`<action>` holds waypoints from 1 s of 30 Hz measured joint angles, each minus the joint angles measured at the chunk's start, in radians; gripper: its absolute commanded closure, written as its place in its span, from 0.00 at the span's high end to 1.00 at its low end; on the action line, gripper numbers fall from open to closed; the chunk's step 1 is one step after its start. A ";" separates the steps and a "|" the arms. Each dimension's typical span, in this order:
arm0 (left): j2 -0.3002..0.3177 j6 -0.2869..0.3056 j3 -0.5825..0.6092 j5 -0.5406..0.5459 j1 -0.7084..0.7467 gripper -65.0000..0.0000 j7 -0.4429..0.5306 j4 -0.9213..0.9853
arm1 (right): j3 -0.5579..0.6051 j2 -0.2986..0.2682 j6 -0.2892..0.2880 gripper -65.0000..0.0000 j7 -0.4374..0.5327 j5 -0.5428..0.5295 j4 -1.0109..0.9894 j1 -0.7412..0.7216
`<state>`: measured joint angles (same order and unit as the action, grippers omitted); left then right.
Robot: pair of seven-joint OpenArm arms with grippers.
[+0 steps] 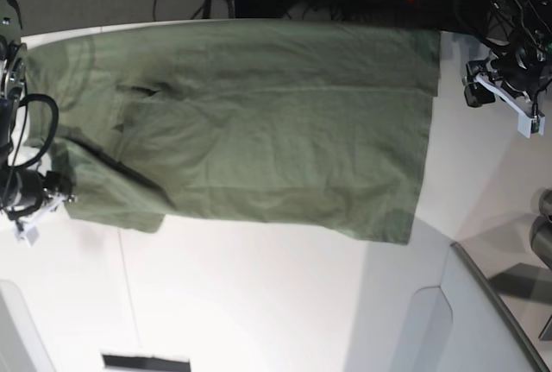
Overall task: Layout the t-shirt on the table in an organized manner, then fold the t-shirt properly
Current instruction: 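Grasp the green shirt's side edge near the hem with the right gripper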
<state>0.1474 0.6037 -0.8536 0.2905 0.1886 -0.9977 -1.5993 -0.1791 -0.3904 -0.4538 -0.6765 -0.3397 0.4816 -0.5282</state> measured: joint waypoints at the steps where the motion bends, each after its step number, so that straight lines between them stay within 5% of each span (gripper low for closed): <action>1: 0.000 0.000 0.000 0.000 0.000 0.67 0.000 0.000 | 0.000 0.000 0.000 0.15 0.000 0.000 0.000 0.000; 4: 0.000 0.000 0.000 0.000 -0.002 0.67 0.000 0.000 | 0.000 0.000 0.000 0.14 0.000 0.000 0.000 0.000; 7: 0.000 0.000 0.001 0.000 -0.003 0.67 0.000 0.000 | 0.002 -0.003 0.000 0.00 -0.001 0.000 0.000 0.000; 15: 0.000 0.000 0.004 -0.003 -0.003 0.67 0.000 0.000 | -0.007 0.019 0.000 0.01 -0.030 0.206 0.002 -0.006; 22: 0.003 0.000 0.005 -0.003 -0.003 0.67 0.000 0.000 | -0.026 0.041 0.000 0.03 -0.050 0.217 0.002 -0.017; 25: 0.003 0.000 0.005 -0.003 -0.003 0.67 0.000 0.000 | -0.086 0.040 0.000 0.12 -0.076 0.219 0.002 -0.016; 30: 0.003 0.000 0.005 -0.003 -0.003 0.67 0.000 0.000 | -0.098 0.039 0.000 0.46 -0.092 0.224 0.002 -0.019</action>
<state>0.1501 0.6037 -0.8490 0.2874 0.1852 -0.9977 -1.5993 -0.2775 -0.3519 -0.4538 -0.7685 -0.1162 0.4839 -0.5476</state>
